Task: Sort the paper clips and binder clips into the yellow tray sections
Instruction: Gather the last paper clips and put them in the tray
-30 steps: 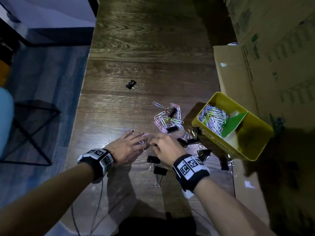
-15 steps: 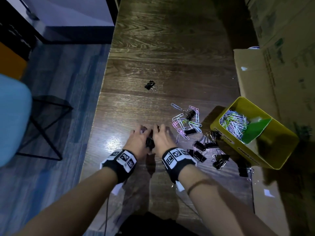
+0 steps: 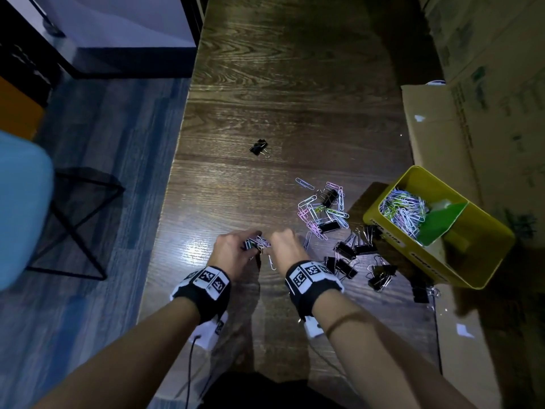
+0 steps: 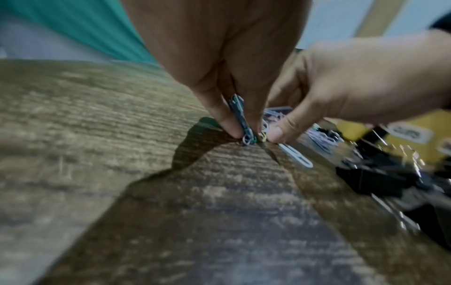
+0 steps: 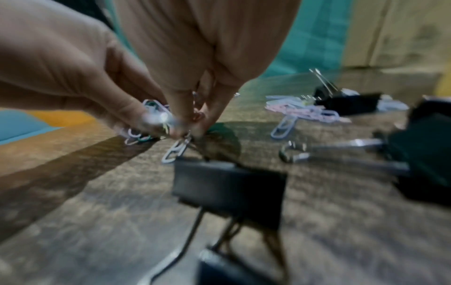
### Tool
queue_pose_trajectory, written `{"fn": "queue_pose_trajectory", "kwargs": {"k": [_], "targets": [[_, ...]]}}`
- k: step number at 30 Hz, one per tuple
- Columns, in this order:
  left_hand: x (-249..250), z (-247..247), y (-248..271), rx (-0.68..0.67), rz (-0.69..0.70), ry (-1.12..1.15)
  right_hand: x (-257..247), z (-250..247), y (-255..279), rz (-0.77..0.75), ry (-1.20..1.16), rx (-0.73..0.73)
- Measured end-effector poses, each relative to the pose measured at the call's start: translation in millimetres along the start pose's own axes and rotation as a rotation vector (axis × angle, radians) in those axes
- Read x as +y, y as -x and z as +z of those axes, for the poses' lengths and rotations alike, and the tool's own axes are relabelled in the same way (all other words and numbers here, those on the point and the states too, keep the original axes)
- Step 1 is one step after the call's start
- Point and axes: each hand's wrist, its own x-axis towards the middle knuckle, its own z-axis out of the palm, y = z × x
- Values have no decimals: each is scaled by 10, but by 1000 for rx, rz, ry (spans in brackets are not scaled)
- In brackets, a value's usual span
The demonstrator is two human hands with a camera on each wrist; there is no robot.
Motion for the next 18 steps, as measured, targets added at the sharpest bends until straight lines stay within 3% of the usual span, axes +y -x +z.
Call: {"fn": "queue_pose_trajectory", "kwargs": {"k": [9,13,18], "targets": [[-148,-133,-92,-28,-256,503,237,27,-52,244,-598,199],[-57,-232,-151,-7,-353,692,364,-123,50,211,-788,257],[277,-427,-261,-137,-329,862,489,-481,331,142,-1037,353]]}}
